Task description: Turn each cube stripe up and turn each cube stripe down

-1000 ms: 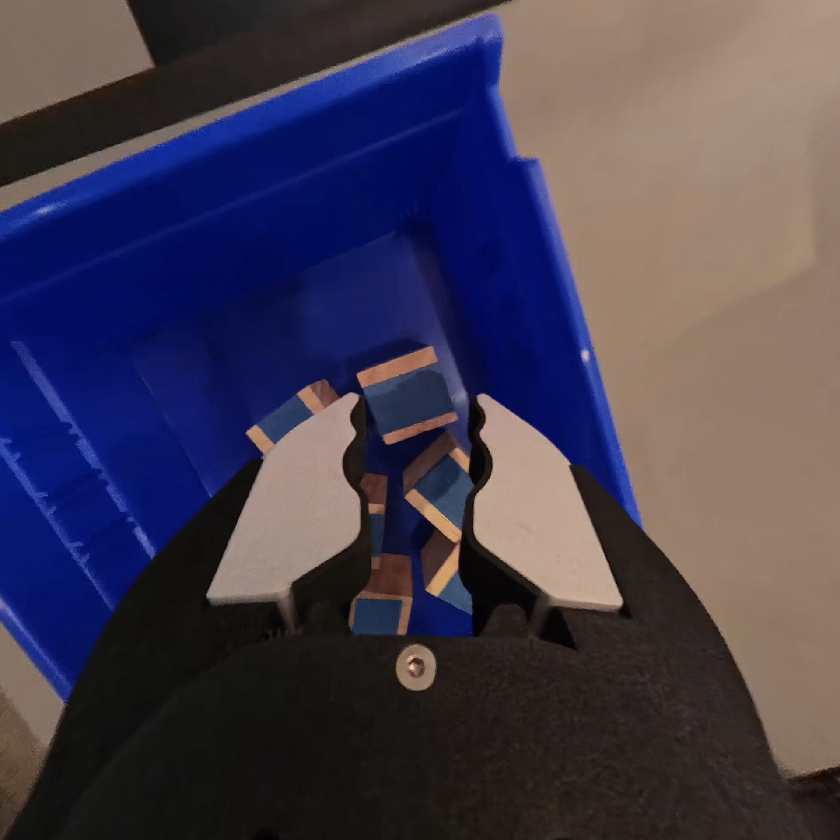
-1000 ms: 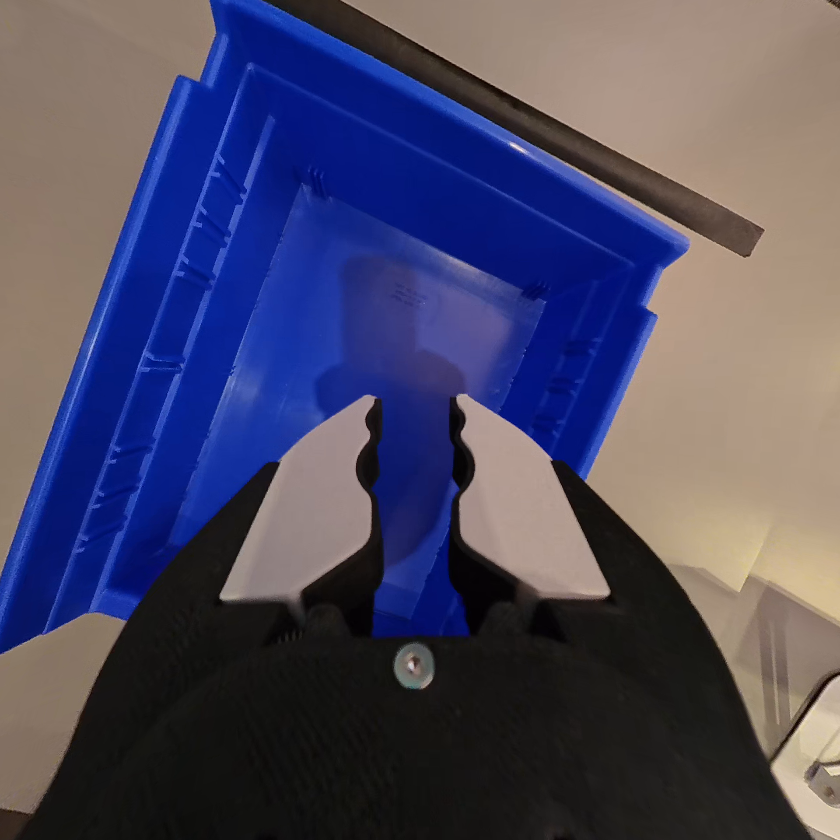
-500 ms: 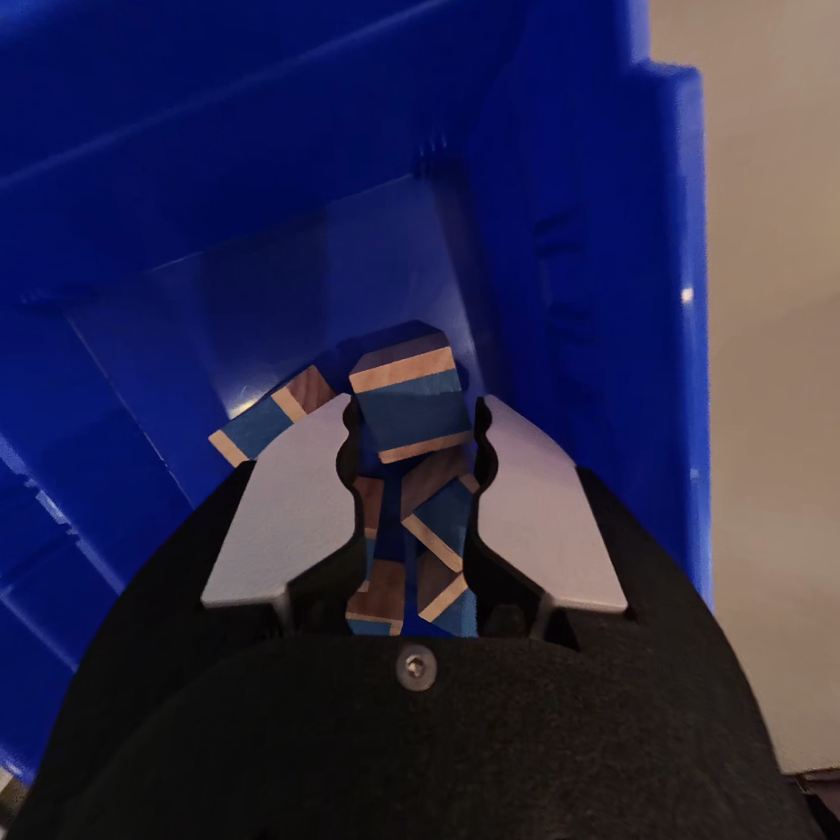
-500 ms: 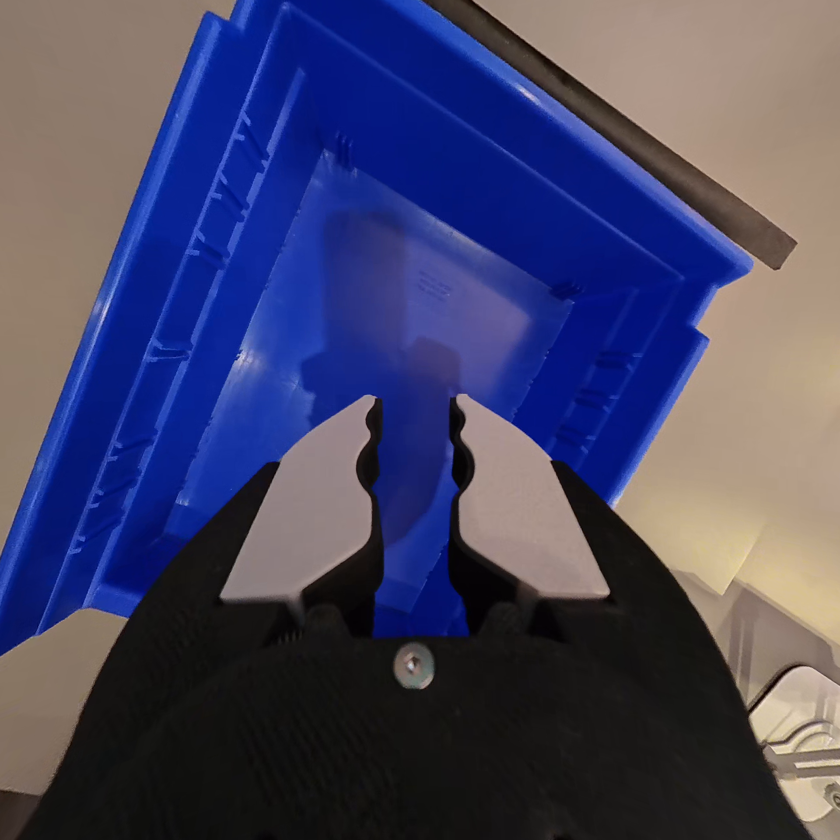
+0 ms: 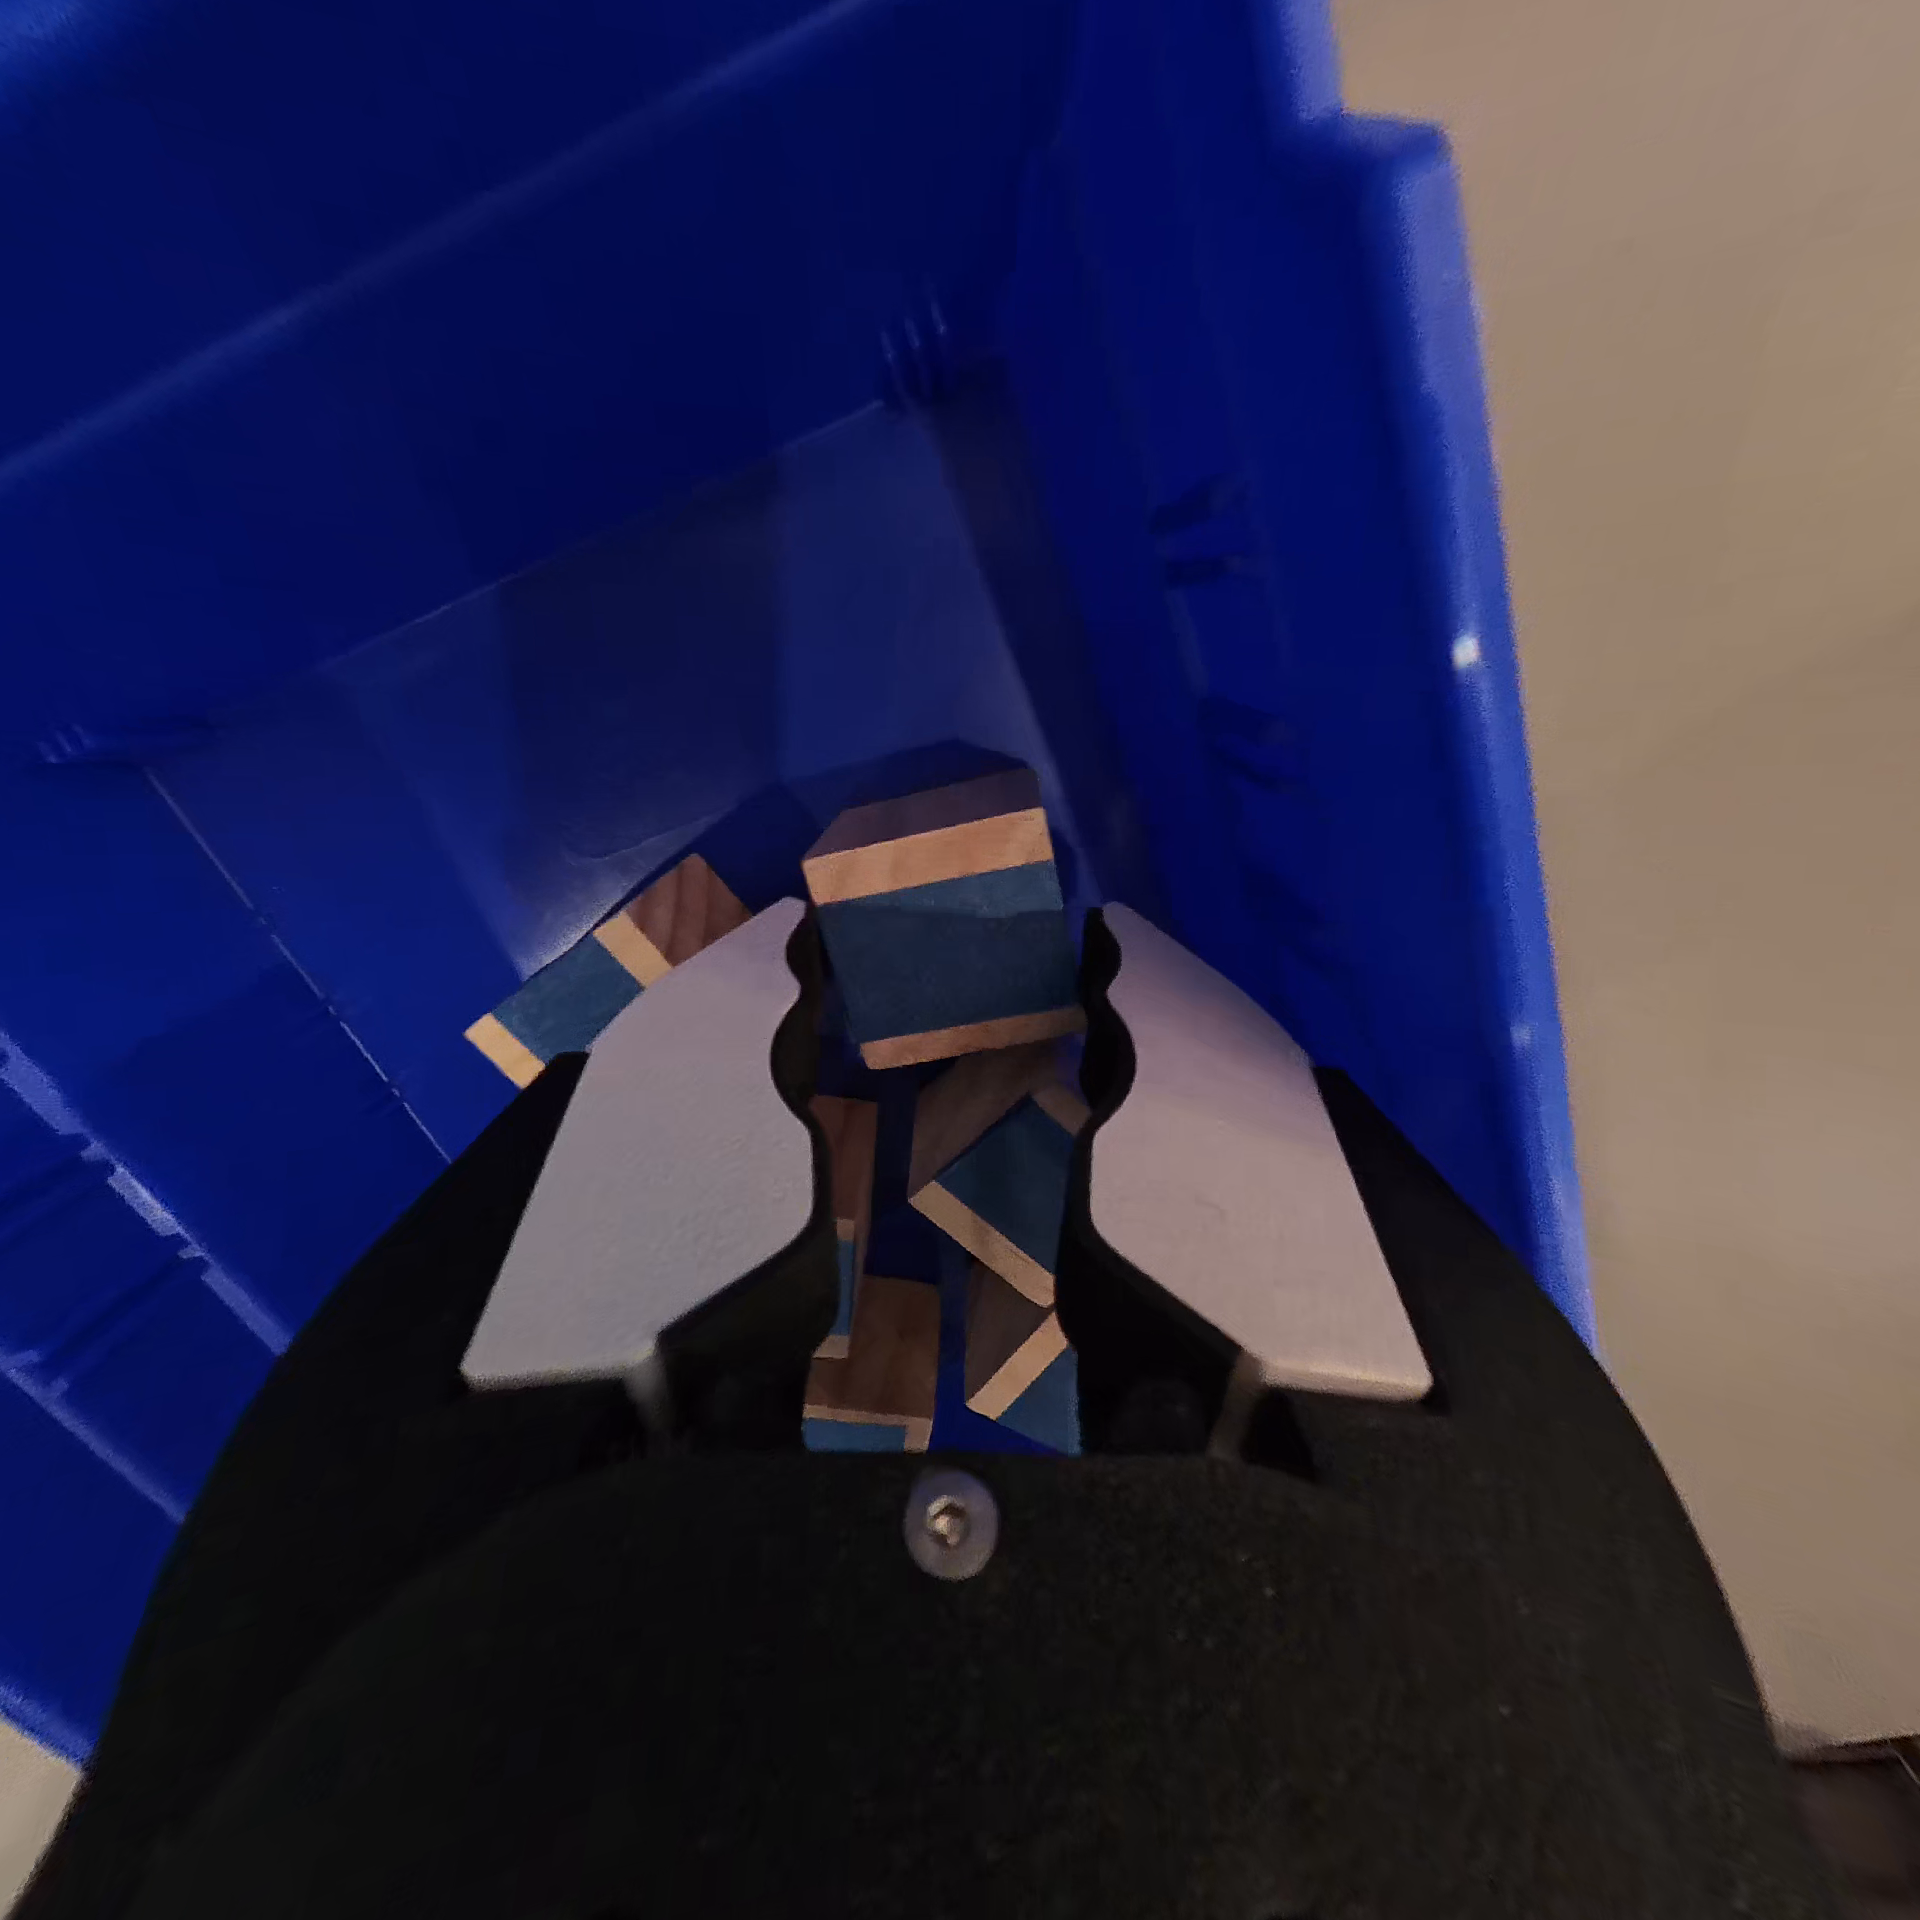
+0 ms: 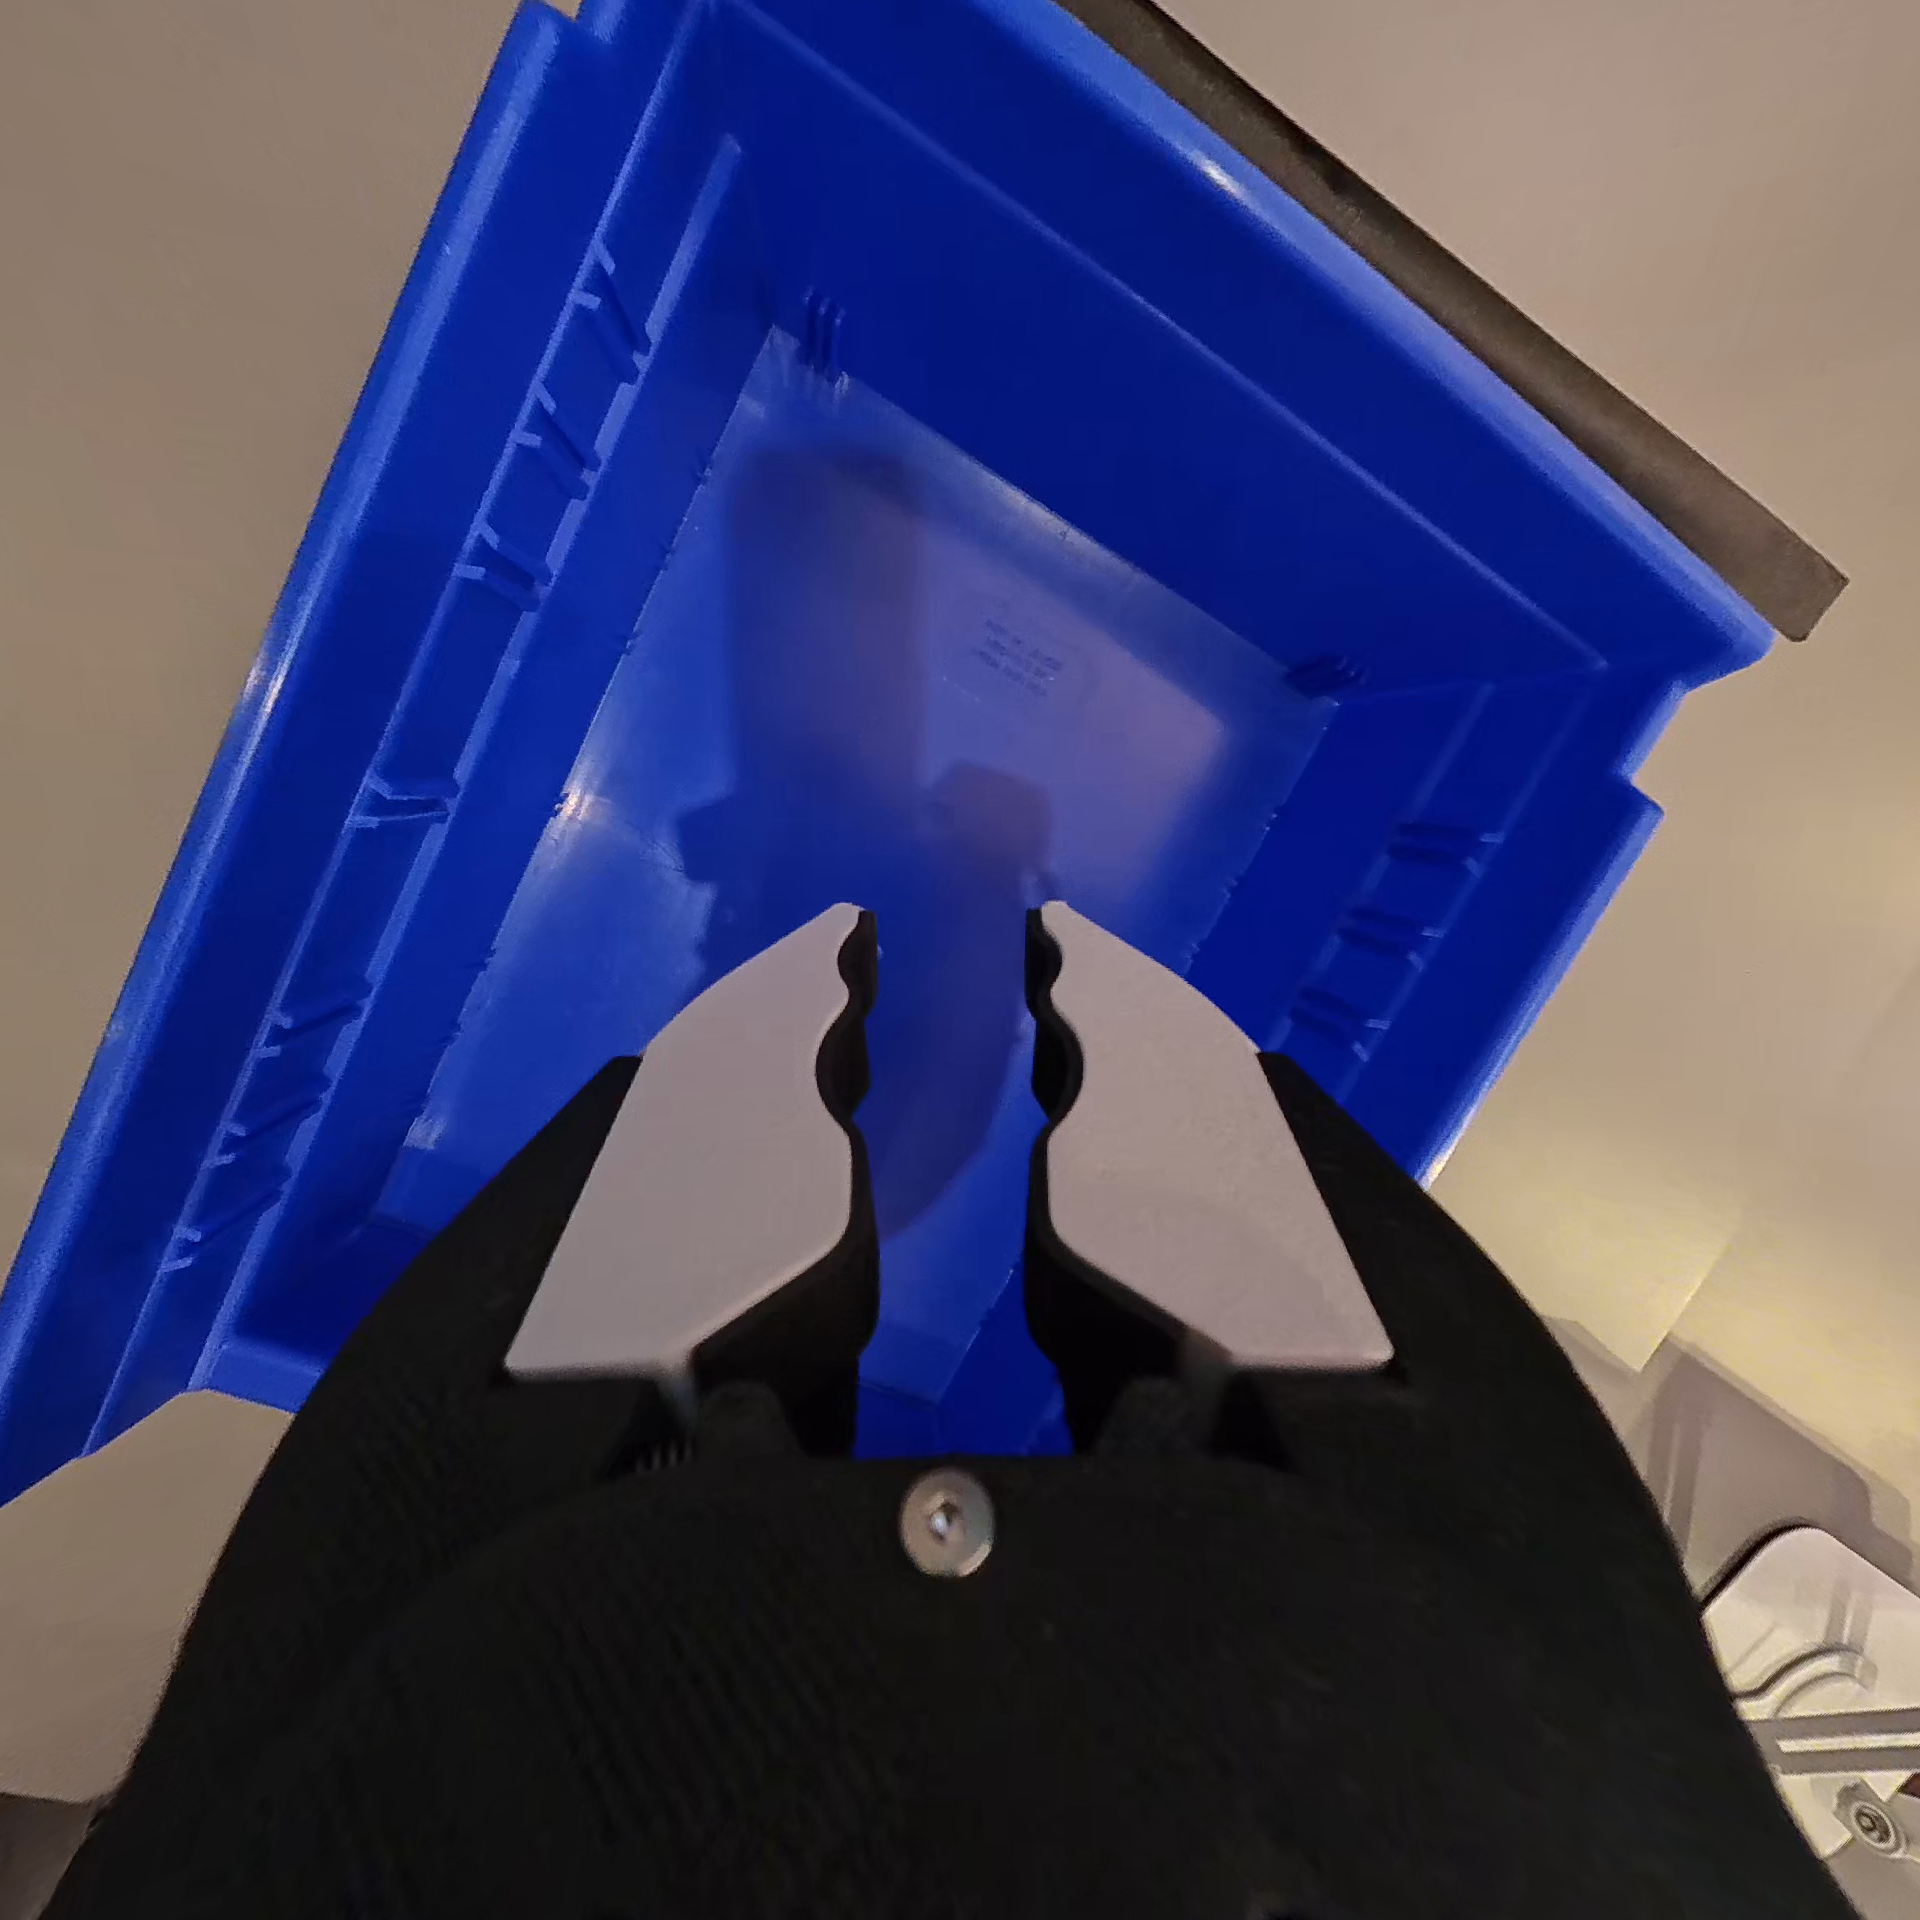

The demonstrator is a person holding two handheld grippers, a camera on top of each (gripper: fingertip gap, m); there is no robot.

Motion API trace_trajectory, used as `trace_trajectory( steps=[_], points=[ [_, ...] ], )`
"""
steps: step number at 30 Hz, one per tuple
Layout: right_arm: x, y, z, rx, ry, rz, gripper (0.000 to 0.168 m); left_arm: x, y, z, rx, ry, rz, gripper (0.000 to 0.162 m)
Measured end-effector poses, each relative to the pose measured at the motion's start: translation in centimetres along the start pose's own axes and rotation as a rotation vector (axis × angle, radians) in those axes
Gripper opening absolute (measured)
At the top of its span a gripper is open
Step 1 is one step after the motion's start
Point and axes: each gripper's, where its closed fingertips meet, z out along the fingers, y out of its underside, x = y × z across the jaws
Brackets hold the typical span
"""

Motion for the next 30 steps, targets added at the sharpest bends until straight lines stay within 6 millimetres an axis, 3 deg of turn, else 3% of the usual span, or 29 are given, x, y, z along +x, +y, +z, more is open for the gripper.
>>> trace_trajectory(
  steps=[6,11,14,16,19,22,24,26,30],
  points=[
    [0.1,-0.1,-0.2,0.005,0.017,-0.004,0.028,0.3,0.0,-3.6,0.097,0.130,-0.014,0.047],
    [-0.2,-1.7,-2.1,0.082,0.086,-0.029,0.025,0.3,0.0,-10.1,0.318,0.288,-0.040,0.047],
    [-1.8,-4.7,-5.0,0.247,0.157,-0.107,0.025,2.0,0.0,-14.9,0.500,0.477,-0.005,0.047],
    [-4.6,-8.1,-7.6,0.454,0.177,-0.194,0.025,4.2,0.0,-17.8,0.590,0.628,0.044,0.047],
    [-12.4,-11.5,-10.3,0.723,0.052,-0.352,0.027,7.0,0.2,-19.1,0.613,0.692,0.158,0.047],
    [-21.5,-12.8,-10.9,0.901,-0.150,-0.477,0.046,10.5,-0.2,-19.6,0.609,0.799,0.236,0.047],
    [-26.3,-13.0,-10.7,1.001,-0.239,-0.508,0.058,12.9,-0.2,-19.6,0.573,0.889,0.277,0.046],
    [-29.0,-12.9,-10.2,1.076,-0.257,-0.505,0.069,14.9,-0.2,-19.0,0.532,0.928,0.318,0.046],
    [-30.1,-12.7,-11.6,1.305,-0.245,-0.399,0.077,18.9,0.2,-18.7,0.469,1.030,0.394,0.046]
  ],
)
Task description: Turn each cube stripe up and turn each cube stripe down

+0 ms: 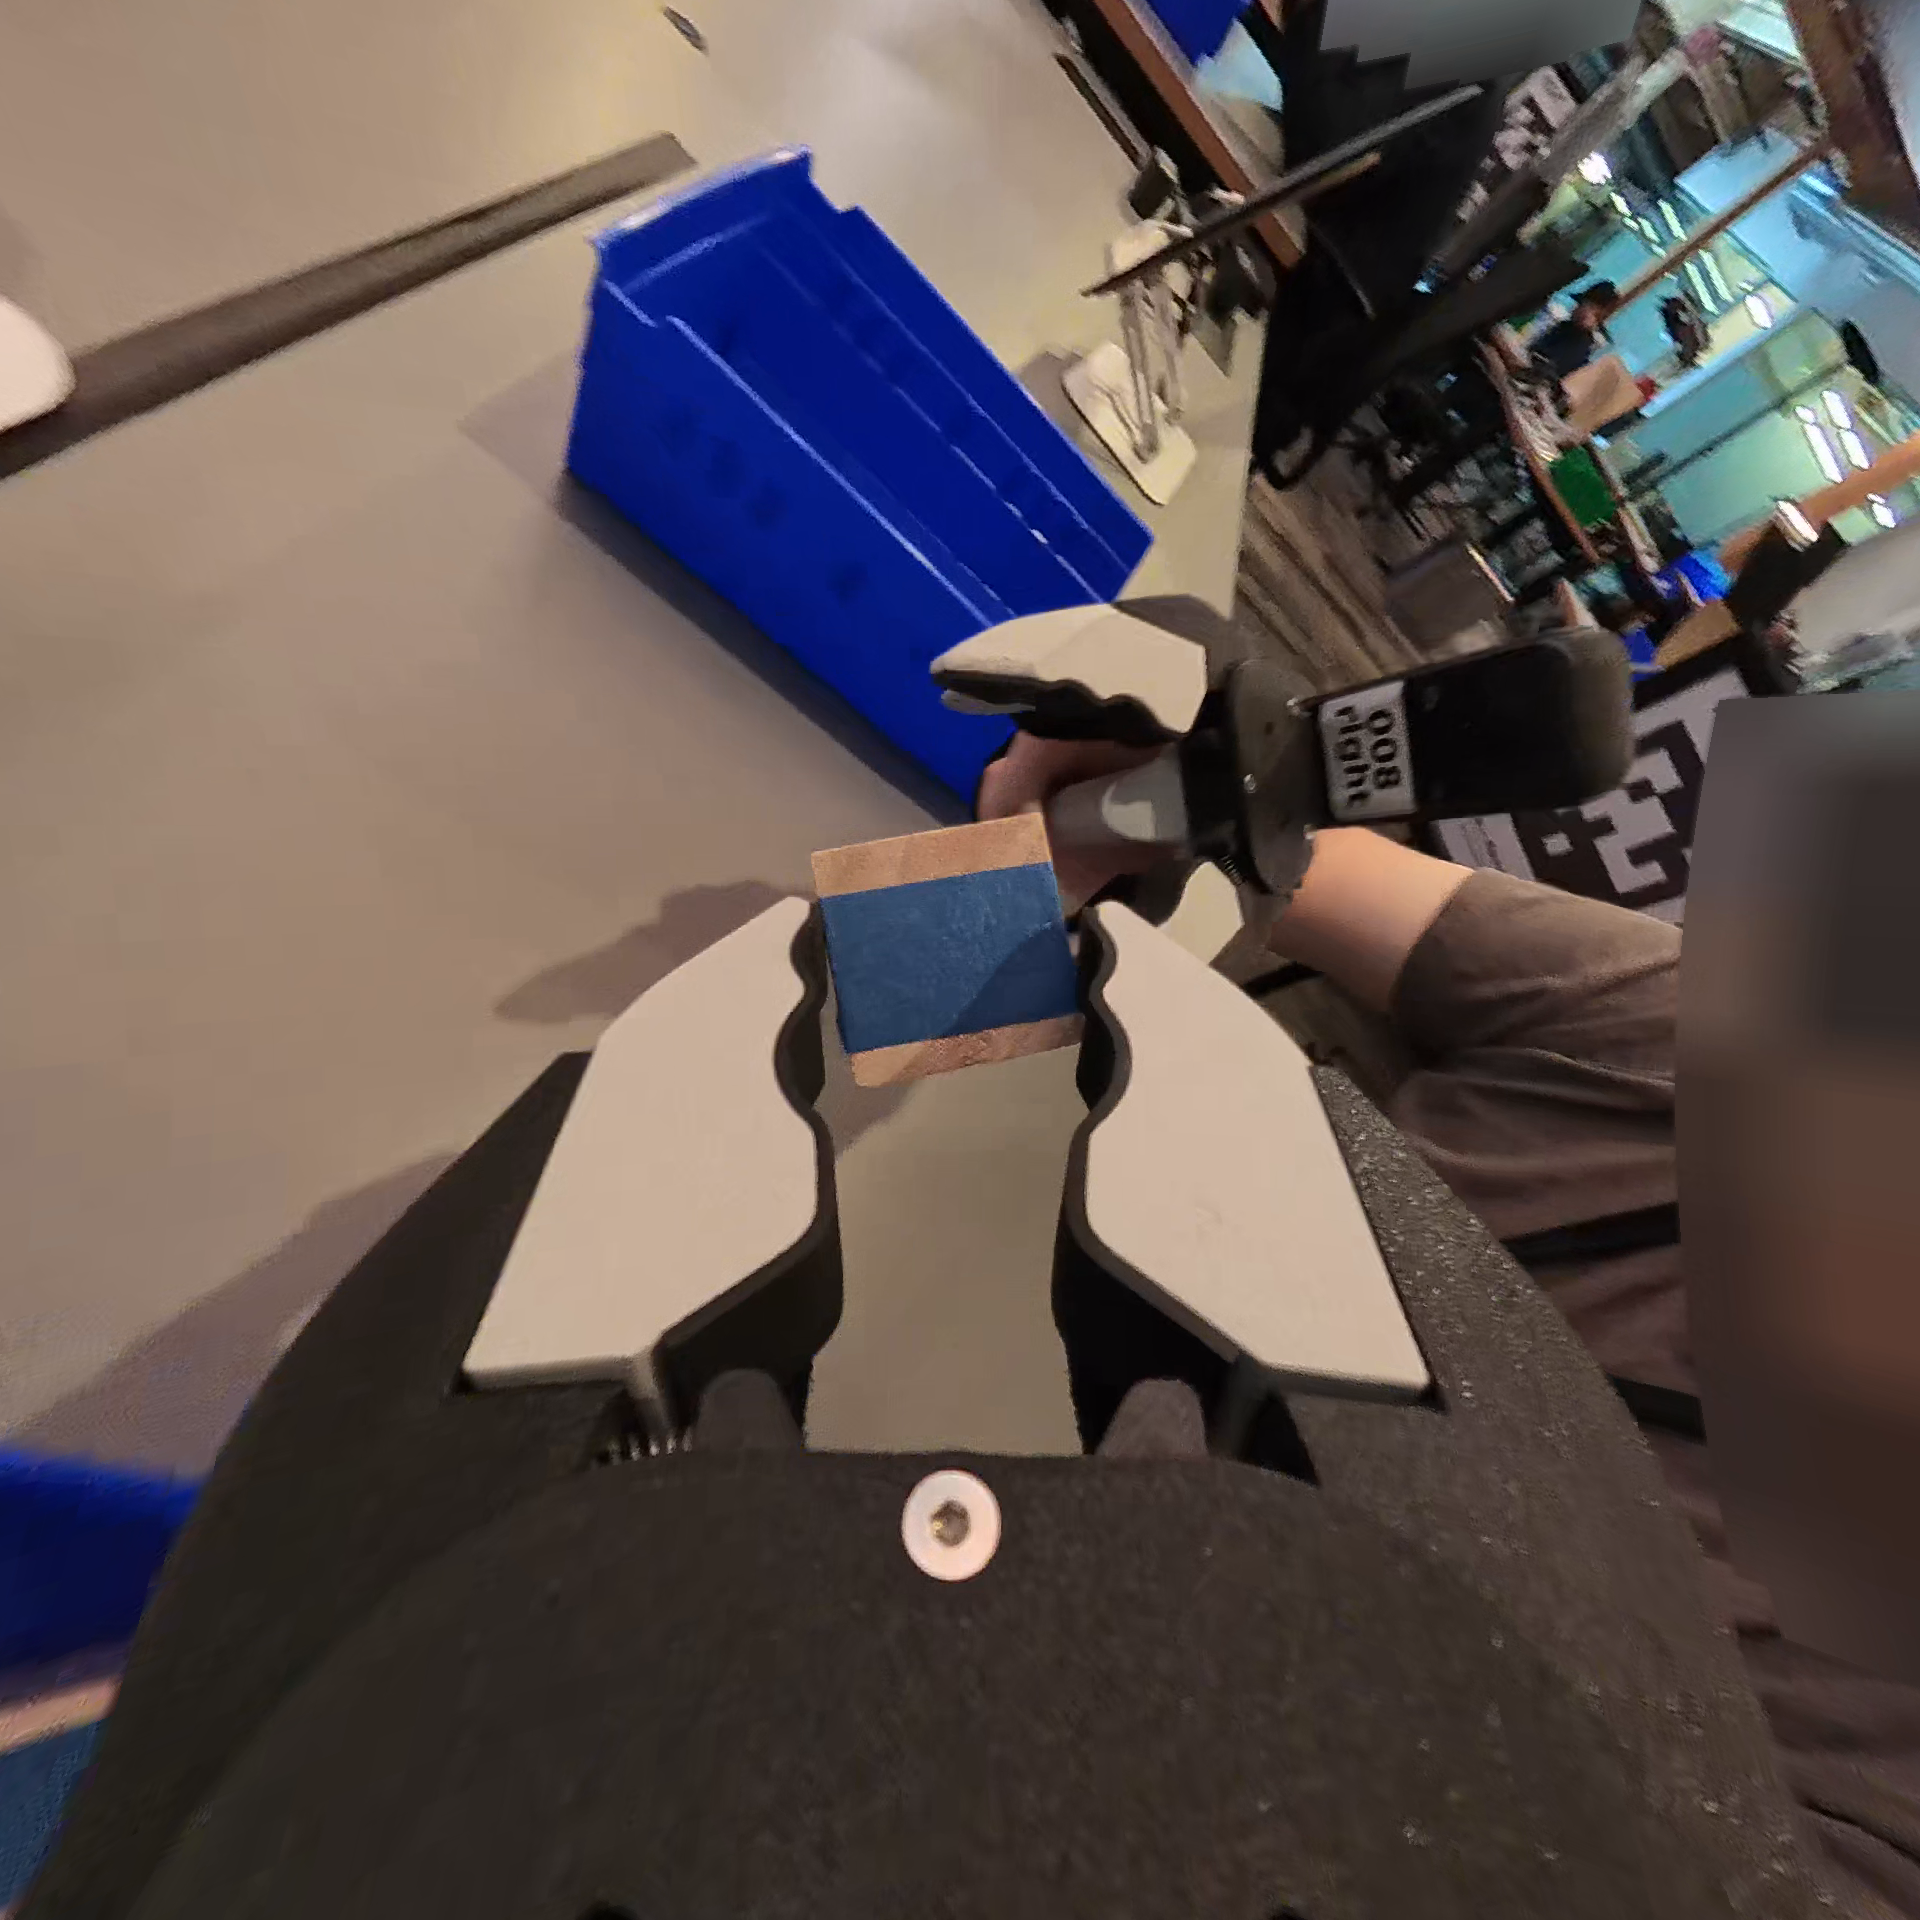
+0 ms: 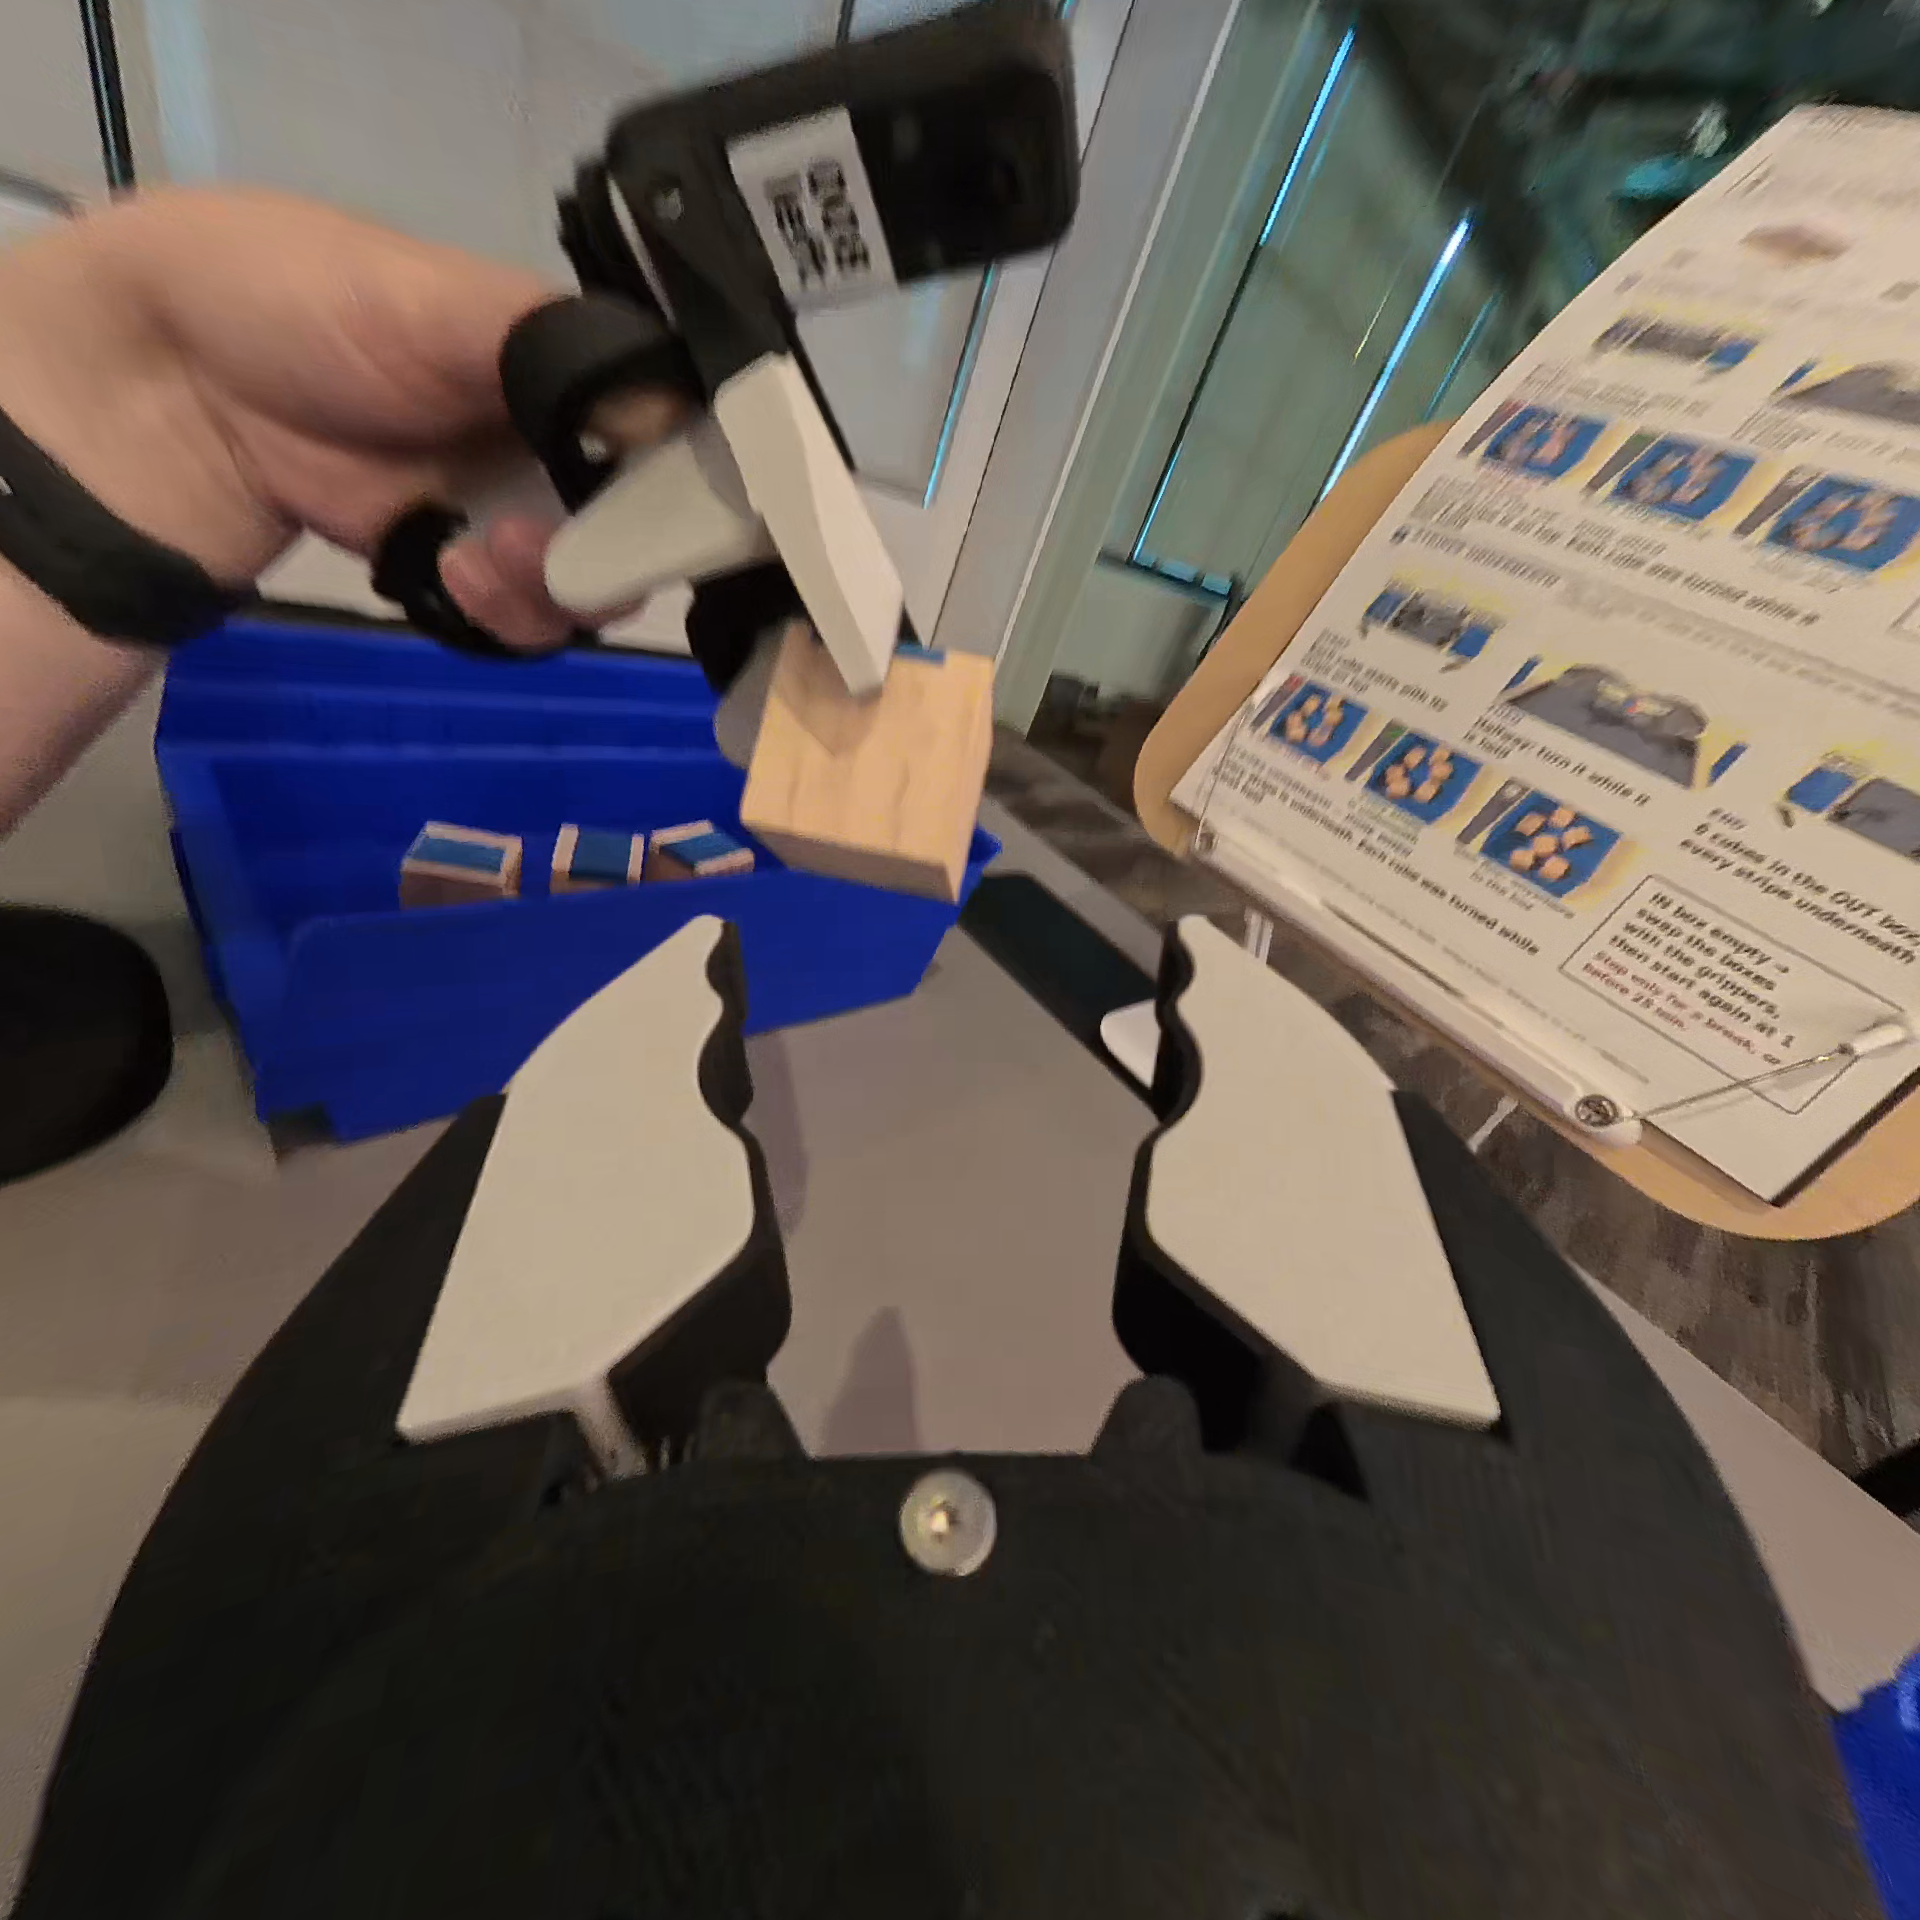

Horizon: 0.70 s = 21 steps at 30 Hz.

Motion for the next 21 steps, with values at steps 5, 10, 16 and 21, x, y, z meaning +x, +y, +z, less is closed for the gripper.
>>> trace_trajectory(
  steps=[5,10,16,21],
  points=[
    [-0.6,-1.0,-0.8,0.106,0.046,-0.041,0.078,1.3,-0.2,2.5,-0.017,0.064,0.004,0.046],
    [0.6,-0.2,-1.0,0.086,0.118,-0.029,0.066,2.8,-0.5,3.7,0.001,0.135,0.000,0.046],
    [0.7,-1.9,-2.1,0.173,0.142,-0.086,0.052,3.7,-1.3,4.2,0.048,0.162,0.005,0.046],
    [0.9,-3.4,-3.2,0.249,0.135,-0.080,0.043,5.2,-2.2,4.3,0.112,0.234,0.025,0.046]
  ],
)
